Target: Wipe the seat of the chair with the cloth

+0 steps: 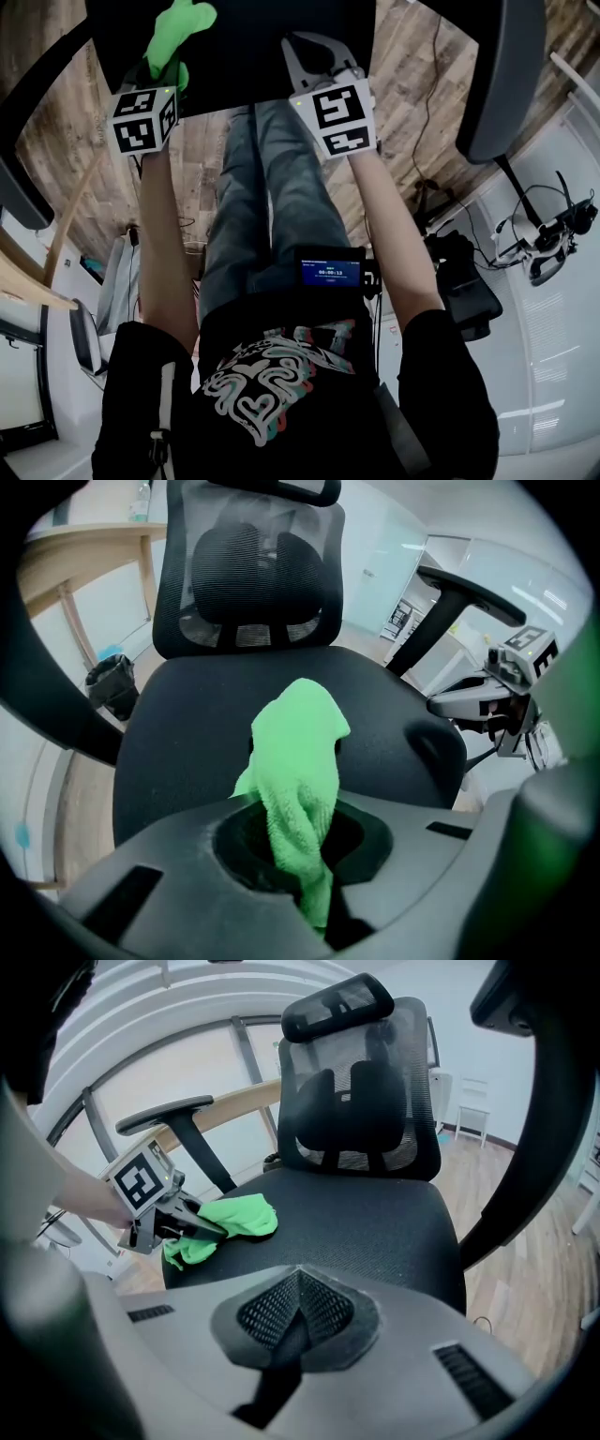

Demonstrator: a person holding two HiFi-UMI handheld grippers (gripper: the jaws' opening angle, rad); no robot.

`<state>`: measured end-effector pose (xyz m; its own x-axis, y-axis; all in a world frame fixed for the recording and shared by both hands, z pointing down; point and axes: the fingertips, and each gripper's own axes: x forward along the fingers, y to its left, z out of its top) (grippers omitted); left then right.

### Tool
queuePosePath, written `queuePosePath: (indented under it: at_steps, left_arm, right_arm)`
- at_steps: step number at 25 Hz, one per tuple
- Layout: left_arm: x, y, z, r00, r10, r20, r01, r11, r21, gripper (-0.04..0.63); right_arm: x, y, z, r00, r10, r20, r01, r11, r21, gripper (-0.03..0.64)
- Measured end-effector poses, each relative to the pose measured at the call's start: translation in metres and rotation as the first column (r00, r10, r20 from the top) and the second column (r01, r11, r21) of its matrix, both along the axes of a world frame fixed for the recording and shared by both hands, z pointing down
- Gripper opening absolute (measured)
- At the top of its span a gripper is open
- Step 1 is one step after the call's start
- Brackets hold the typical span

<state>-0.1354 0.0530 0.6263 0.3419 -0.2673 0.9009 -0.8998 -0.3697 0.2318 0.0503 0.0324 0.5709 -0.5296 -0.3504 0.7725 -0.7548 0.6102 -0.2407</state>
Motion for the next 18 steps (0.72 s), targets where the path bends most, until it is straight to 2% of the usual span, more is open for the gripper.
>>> queuePosePath:
  at_steps: [9, 14, 18]
  left_arm:
    - [0.053, -0.012, 0.009, 0.993, 0.100, -0.067, -0.100, 0.995, -0.009, 0.028]
    - [0.087, -0.012, 0.010, 0.978, 0.180, -0.110, -0.183, 0.983, -0.023, 0.028]
    - [0.107, -0.013, 0.010, 0.968, 0.212, -0.133, -0.217, 0.976, -0.019, 0.028]
  right_arm:
    - [0.019, 0.000, -0.001, 0.998, 0.058, 0.008, -0.058, 0.998, 0.015, 0.003]
    - [0.024, -0.004, -0.007, 0.997, 0.079, 0.021, -0.080, 0.996, 0.044, 0.003]
    - [0.025, -0.005, -0.006, 0.995, 0.098, 0.025, -0.099, 0.994, 0.042, 0.003]
